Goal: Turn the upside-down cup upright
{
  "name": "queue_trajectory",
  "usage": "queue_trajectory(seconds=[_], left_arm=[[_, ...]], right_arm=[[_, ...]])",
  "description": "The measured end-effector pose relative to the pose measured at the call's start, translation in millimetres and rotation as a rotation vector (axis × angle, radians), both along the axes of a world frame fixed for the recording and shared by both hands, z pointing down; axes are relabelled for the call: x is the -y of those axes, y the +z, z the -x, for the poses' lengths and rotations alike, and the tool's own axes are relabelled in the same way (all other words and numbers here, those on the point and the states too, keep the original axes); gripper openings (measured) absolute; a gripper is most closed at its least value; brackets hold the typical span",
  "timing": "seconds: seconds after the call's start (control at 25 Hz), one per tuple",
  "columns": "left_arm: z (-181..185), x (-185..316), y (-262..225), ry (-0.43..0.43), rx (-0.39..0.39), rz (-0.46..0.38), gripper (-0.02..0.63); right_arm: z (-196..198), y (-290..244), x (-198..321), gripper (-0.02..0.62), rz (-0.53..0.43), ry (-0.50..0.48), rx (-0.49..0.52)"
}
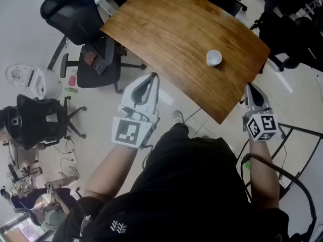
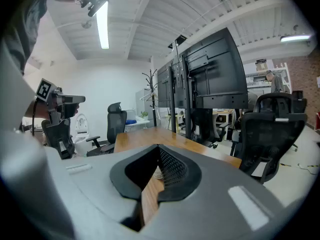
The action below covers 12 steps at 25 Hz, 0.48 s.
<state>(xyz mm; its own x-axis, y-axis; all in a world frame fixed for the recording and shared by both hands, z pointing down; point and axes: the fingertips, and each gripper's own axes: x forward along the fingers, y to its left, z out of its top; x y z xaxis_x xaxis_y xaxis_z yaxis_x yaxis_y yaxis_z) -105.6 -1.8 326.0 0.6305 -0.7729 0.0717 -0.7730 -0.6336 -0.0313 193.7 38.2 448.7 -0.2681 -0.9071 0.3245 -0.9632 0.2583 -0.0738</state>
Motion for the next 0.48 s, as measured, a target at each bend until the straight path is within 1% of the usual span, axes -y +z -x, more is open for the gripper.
queue_trajectory(seconds=[0.12, 0.2, 0.4, 0.48], left_arm=[[-12.5, 29.8, 6.3, 0.053, -0.013, 0.022, 0.0], [-17.1, 49.5, 9.7, 0.063, -0.024, 0.033, 0.0], [-30.9, 78.3, 15.6, 0.043, -0.024, 0.054, 0.0], [-33.9, 83.3, 8.7, 0.025, -0.044, 0.067, 0.0]], right_arm=[[10.5, 4.2, 23.6, 0.003, 0.025, -0.003, -0.017], [15.4, 8.7, 36.5, 0.003, 0.041, -0.002, -0.013], [12.1, 35.9, 63.3, 0.003, 0.109, -0.024, 0.011], [10.9, 47.9, 81.6, 0.003, 0.128, -0.031, 0.033]])
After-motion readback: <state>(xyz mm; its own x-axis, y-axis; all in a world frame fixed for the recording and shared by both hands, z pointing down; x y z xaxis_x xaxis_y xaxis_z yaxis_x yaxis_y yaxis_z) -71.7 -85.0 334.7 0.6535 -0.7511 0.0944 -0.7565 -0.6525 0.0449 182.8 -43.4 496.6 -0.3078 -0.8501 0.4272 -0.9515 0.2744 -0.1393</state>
